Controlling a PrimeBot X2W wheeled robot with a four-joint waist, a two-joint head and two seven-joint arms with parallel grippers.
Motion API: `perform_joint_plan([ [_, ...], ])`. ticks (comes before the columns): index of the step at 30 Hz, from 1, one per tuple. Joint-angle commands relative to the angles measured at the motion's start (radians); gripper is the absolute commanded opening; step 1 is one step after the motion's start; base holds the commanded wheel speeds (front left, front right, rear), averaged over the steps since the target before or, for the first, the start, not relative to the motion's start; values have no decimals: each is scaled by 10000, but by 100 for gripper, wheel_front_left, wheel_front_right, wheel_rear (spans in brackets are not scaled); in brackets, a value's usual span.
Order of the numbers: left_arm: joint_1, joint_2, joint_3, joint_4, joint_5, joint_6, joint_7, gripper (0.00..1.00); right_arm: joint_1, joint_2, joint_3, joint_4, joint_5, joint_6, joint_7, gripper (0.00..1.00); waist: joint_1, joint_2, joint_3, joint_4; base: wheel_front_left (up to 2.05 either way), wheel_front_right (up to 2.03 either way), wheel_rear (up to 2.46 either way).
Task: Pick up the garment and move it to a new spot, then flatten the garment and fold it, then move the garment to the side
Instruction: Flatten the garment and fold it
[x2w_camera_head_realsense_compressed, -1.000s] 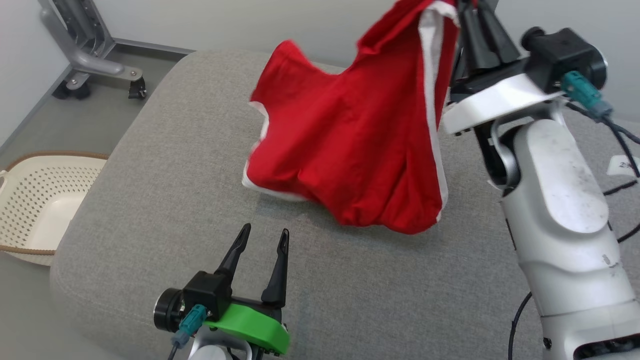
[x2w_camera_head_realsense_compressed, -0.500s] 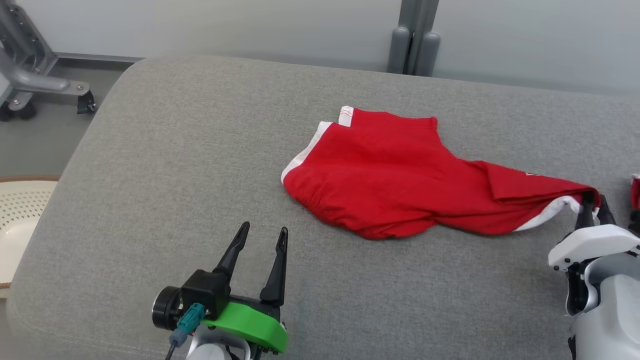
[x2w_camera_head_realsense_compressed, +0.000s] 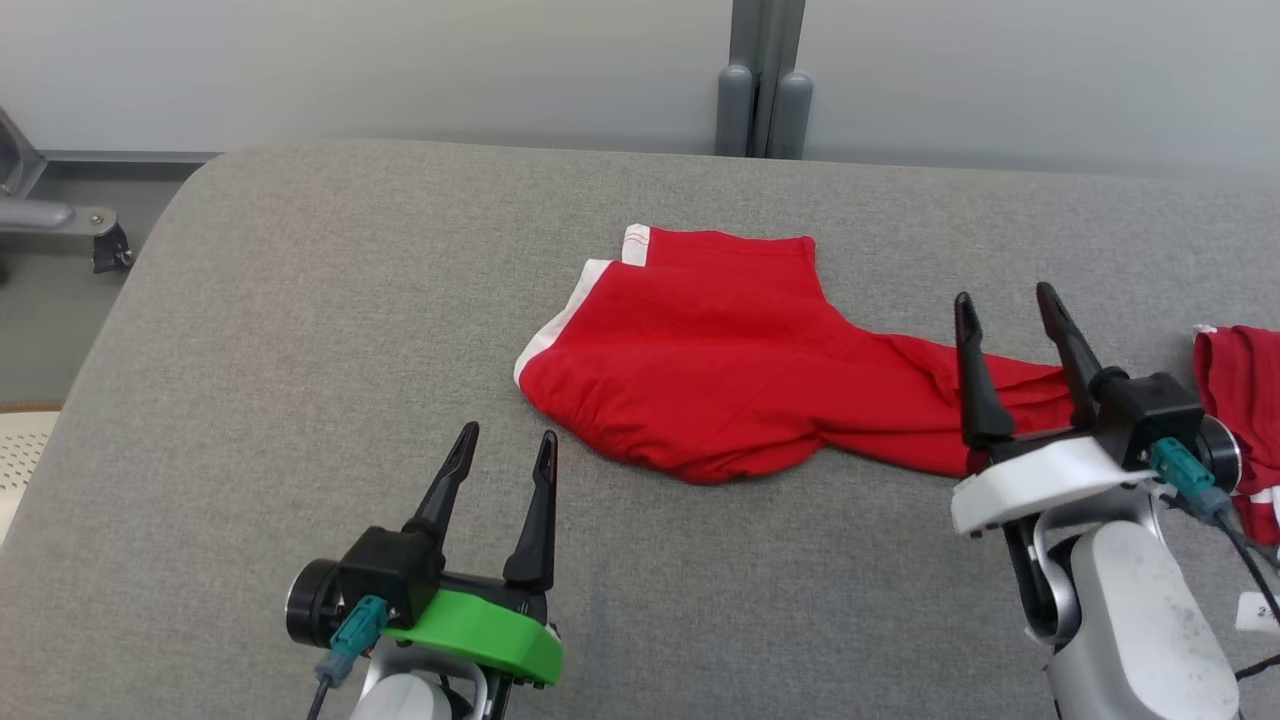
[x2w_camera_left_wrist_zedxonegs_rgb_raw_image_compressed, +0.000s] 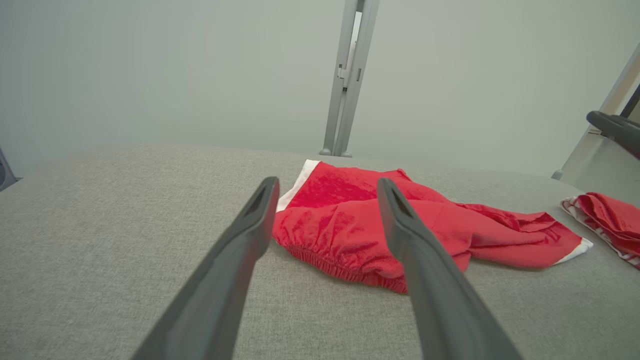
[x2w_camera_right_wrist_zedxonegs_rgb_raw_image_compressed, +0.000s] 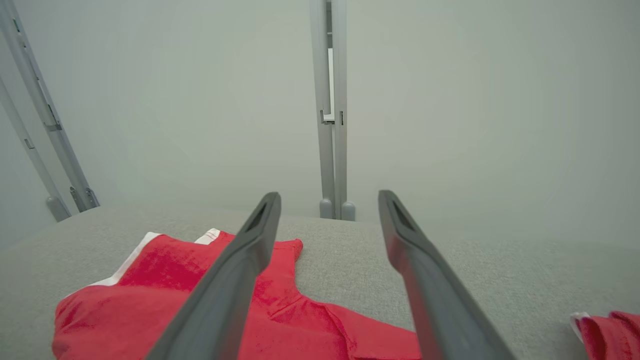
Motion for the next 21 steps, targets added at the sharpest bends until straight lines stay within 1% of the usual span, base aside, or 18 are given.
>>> perform_joint_plan([
  [1,24,22,72,-64,-37,14,-30,100,442,-42,244,-447,83,-7,-33,100,0,-1,-85,-65,0,0,0],
  [4,120,22,194,-161,15,4,-30,100,1335,-36,1042,-1425,-5,-7,-29,100,0,-1,-180,-127,0,0,0],
  [8,195,22,254,-210,63,-32,-30,100,2239,-42,1698,-2060,403,-10,-31,100,0,-1,-257,-187,0,0,0],
  [14,292,22,44,-132,99,-100,-30,100,2690,-35,2139,-2192,580,-10,-32,100,0,-1,-372,-77,0,0,0],
  [16,295,22,6,-103,110,-95,-30,100,2584,-35,2320,-2179,372,-10,-32,100,0,-1,-360,44,0,0,0],
  [17,265,22,-28,-71,124,-101,-30,100,2418,-91,2554,-2064,114,-10,97,100,0,-1,-312,228,0,0,0],
  [21,160,21,-108,-40,69,-93,-30,100,2104,-227,2905,-1474,-403,-10,737,100,0,-1,-113,642,0,0,0],
])
